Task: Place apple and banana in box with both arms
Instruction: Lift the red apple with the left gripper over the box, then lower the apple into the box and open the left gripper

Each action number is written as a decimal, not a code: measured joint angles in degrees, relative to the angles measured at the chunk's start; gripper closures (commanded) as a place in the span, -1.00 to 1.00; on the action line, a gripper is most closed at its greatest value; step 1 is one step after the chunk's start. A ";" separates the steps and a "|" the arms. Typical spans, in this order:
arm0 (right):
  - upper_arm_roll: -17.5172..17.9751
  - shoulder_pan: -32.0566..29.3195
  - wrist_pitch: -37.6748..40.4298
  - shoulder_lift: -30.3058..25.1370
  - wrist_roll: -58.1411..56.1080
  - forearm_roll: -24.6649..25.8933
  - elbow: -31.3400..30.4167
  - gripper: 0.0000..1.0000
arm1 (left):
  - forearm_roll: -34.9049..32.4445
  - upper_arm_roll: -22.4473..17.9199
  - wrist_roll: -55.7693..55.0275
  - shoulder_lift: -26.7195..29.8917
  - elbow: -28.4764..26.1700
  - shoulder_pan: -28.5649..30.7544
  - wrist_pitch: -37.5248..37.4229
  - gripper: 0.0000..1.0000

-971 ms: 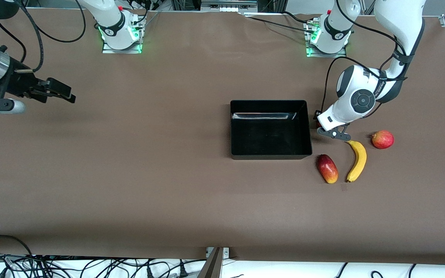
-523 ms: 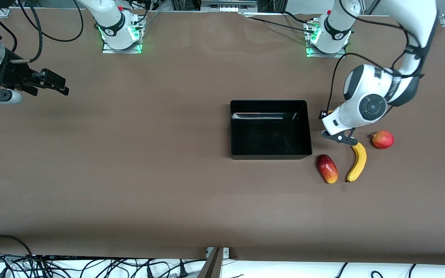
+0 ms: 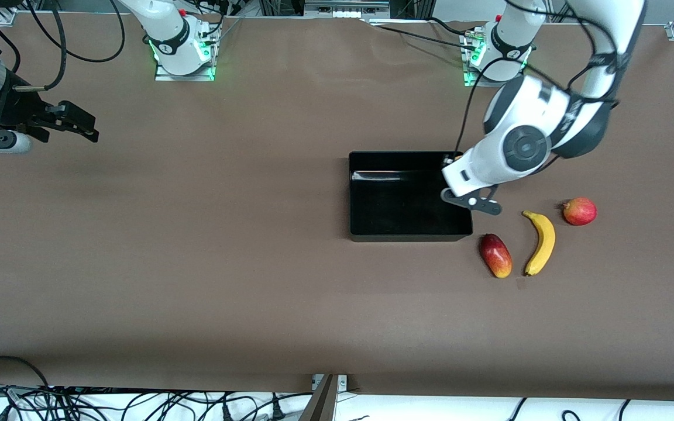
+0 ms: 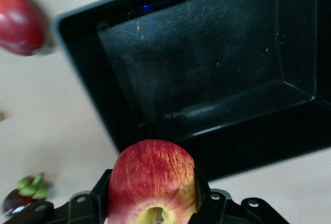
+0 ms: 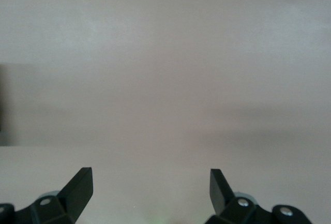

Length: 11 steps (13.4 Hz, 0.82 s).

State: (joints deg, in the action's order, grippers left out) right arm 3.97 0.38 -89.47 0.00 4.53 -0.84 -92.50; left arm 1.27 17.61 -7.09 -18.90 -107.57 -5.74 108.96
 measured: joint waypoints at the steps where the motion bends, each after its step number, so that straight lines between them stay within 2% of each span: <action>1: 0.00 -0.04 -0.12 0.01 0.00 0.44 0.00 -1.00 | 0.00 0.26 -0.17 -1.55 -1.51 -0.09 3.51 0.50; 4: 0.00 -0.28 -0.35 0.07 0.00 0.71 0.48 -1.00 | 0.00 0.64 -2.62 -4.35 -6.95 -2.33 12.60 0.48; 9: 0.00 -0.59 -1.87 0.20 0.02 0.95 1.15 -1.00 | -0.03 0.66 -3.96 -6.67 -9.24 -3.96 16.30 0.29; 10: 0.00 -0.72 -2.50 0.33 0.02 0.95 1.15 -1.00 | -0.03 0.66 -3.96 -7.45 -9.31 -3.99 16.68 0.16; 11: 0.00 -0.82 -2.77 0.40 0.02 0.96 1.14 -1.00 | -0.03 0.66 -3.96 -8.15 -9.31 -4.01 17.10 -0.48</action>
State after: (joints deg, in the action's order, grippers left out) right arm 3.96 -0.44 -92.24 0.40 4.55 0.12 -91.36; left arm 1.24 18.27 -11.04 -27.05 -116.88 -9.75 126.06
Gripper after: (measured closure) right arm 0.000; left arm 0.352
